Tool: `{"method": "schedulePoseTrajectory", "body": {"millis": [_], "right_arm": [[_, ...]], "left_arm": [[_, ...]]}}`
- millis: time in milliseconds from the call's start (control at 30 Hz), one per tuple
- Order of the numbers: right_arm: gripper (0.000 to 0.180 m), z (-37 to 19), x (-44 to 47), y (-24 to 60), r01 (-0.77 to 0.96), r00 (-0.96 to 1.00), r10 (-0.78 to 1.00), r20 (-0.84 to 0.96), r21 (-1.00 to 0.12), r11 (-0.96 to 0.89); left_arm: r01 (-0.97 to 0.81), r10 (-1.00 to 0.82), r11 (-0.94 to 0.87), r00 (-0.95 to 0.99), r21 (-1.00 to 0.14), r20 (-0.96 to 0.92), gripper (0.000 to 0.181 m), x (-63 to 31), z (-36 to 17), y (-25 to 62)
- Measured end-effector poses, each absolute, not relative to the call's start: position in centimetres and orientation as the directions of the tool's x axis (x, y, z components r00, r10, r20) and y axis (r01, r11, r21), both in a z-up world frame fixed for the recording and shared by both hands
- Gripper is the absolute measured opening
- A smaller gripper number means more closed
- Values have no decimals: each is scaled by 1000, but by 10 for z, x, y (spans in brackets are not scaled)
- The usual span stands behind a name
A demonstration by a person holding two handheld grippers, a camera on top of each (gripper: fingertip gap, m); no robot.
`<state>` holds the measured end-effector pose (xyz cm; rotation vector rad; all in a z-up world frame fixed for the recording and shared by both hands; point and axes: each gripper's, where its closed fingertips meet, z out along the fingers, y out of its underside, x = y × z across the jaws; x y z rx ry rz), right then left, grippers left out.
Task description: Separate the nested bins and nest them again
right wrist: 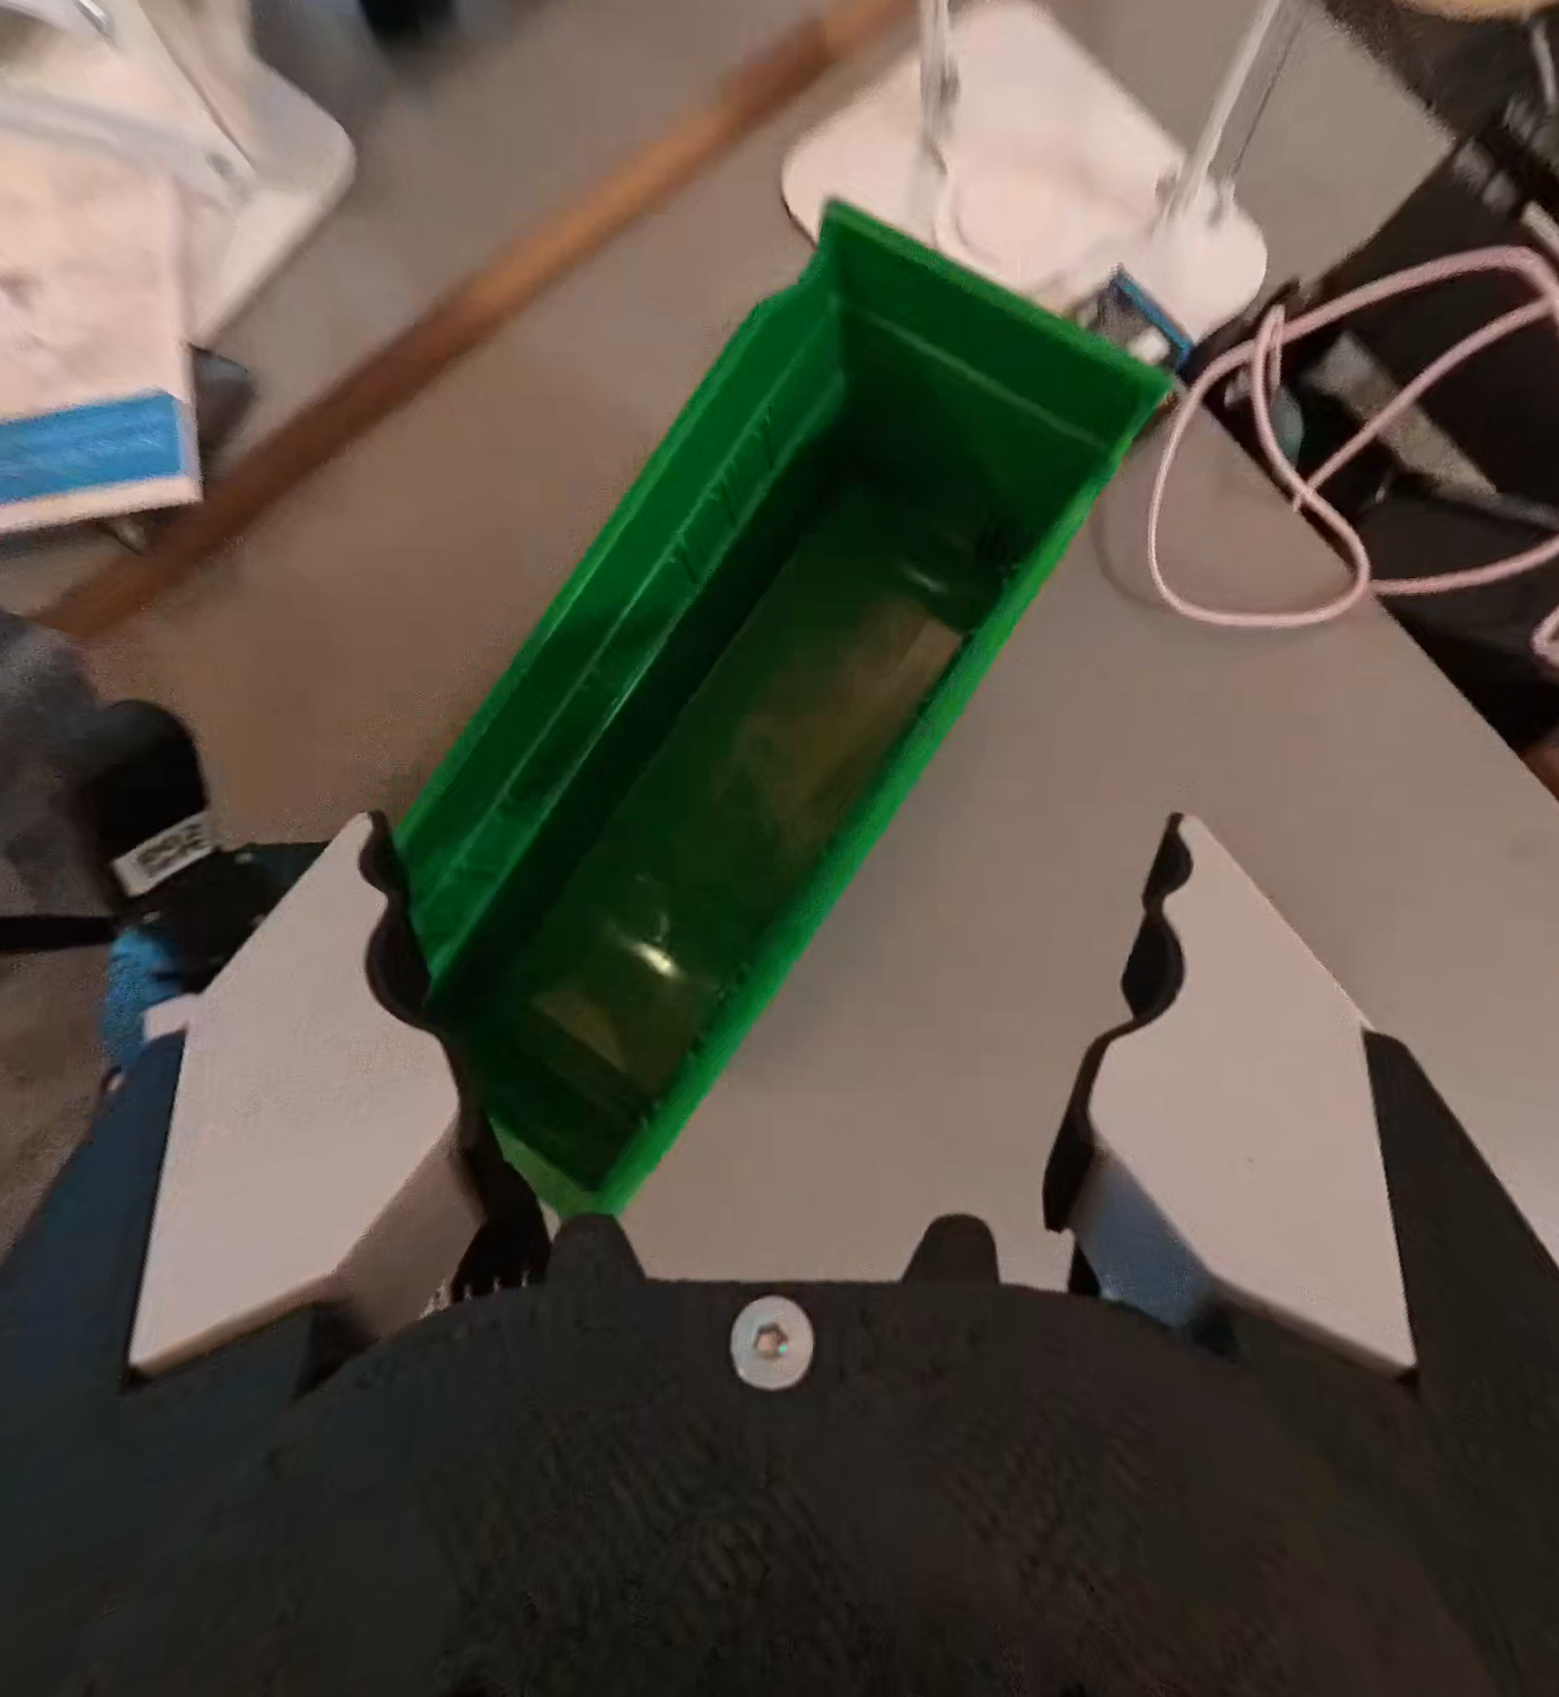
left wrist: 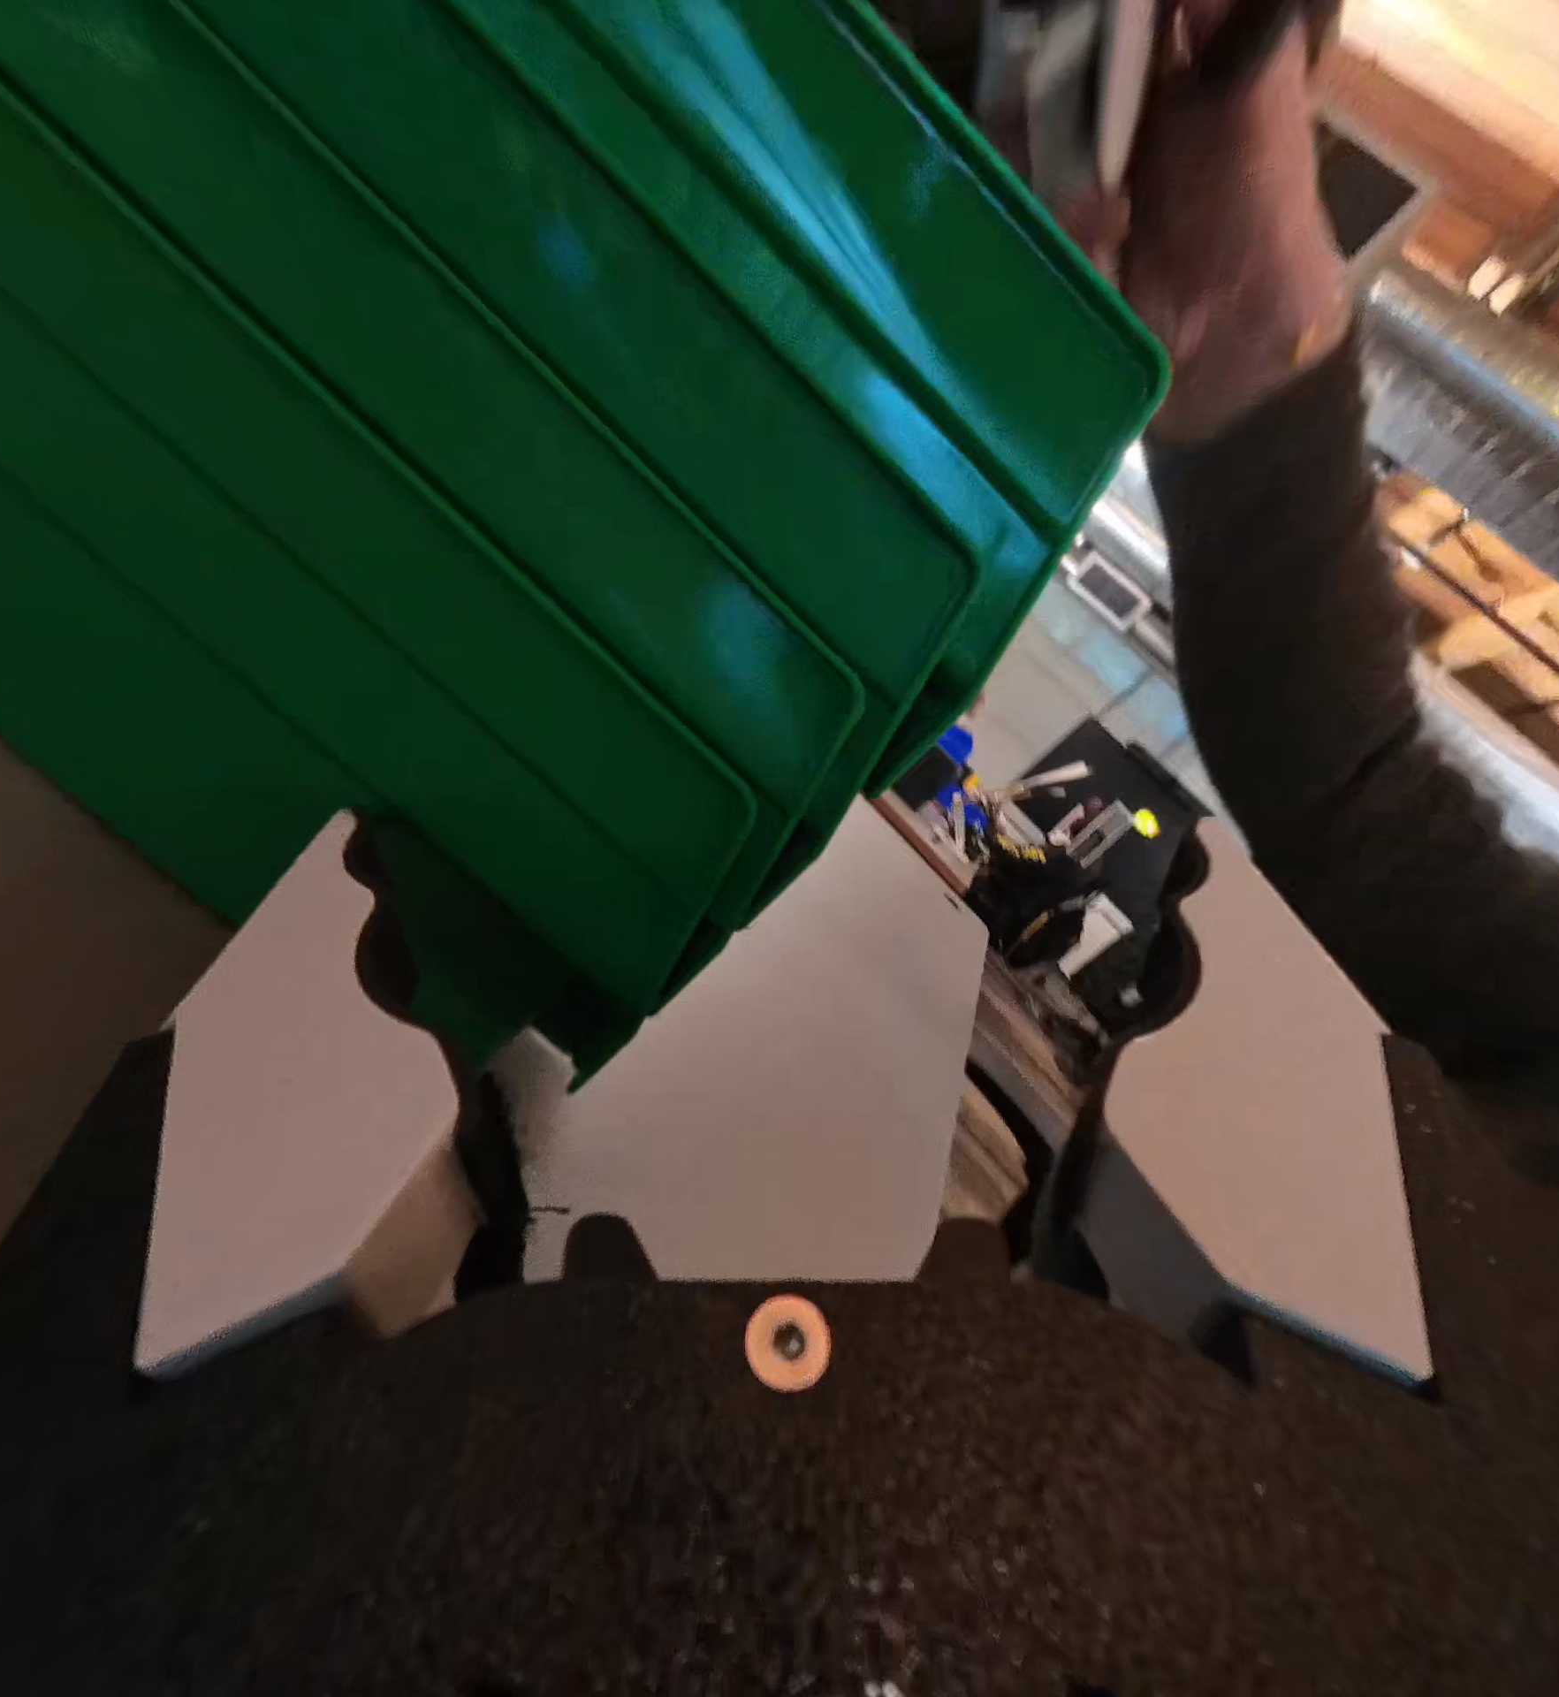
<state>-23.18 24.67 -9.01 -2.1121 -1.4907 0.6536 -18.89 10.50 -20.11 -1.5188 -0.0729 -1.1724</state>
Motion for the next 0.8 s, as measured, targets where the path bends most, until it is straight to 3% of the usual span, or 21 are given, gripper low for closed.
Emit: {"method": "schedulePoseTrajectory", "body": {"millis": [133,333,467,667,800], "right_arm": [[157,-120,-253,252,821,385,922,-35,-444,-360],[143,-158,-256,243,917,358,926,121,-233,-324],[129,-152,-252,243,925,368,909,193,-173,-338],[102,-144,-252,245,923,374,898,232,-192,-334],[100,-129,-252,248,922,372,893,252,-212,-324]], "left_arm": [[583,-597,-400,420,-707,684,158,-168,-200,103],[732,-618,-219,408,-645,672,157,-209,-175,99],[769,-635,-222,353,-600,688,155,-216,-172,95],[751,-615,-263,352,-605,705,154,-210,-178,100],[727,-597,-293,369,-621,712,154,-203,-185,104]]}}
